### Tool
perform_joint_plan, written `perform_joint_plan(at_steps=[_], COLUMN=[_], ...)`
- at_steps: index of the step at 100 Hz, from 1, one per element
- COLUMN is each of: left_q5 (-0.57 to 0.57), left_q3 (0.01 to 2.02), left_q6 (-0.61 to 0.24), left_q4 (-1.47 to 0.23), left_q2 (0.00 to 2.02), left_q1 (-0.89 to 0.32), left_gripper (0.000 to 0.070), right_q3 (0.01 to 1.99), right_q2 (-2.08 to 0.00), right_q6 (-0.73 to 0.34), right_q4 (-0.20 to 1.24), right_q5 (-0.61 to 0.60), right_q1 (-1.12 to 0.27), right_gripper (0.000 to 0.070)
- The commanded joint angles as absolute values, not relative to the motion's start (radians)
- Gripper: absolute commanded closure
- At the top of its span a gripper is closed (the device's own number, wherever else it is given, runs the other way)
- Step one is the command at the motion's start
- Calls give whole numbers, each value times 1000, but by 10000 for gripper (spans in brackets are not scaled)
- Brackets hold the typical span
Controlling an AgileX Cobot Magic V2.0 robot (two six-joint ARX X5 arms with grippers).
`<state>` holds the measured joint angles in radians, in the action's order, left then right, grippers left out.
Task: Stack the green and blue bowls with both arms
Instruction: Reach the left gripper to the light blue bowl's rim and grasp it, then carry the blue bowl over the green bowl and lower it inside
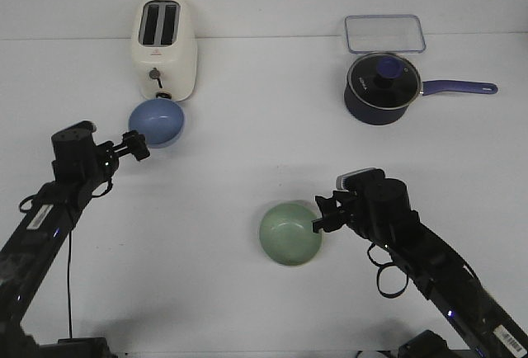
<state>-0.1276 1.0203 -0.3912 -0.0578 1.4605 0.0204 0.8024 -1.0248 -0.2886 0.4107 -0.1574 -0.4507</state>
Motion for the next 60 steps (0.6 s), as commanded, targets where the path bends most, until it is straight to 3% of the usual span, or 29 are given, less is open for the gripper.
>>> perform_joint_plan(at_steps=[1, 18, 24, 31, 40, 60], left_q5=[-131, -131, -131, -132, -156, -206], left_q3=[1079, 1198, 1229, 1256, 1272, 1310], left_q6=[-374, -378, -379, -383, -382, -382], left_q4=[-53, -58, -59, -59, -59, -147], left_q2=[1559, 1740, 1785, 1821, 1838, 1824], left_q1=[22, 21, 21, 21, 19, 19], left_gripper=[115, 119, 154, 341, 700, 687], right_q3=[820, 820, 820, 820, 820, 820], right_q2=[-1029, -1029, -1029, -1029, -1029, -1029], right_q6=[-279, -279, -279, -279, -279, -257], right_q4=[405, 405, 405, 405, 405, 405], right_q5=[-160, -158, -157, -157, -152, -99], right_q1=[-455, -455, -455, -455, -450, -375], right_gripper=[410, 410, 410, 410, 410, 410])
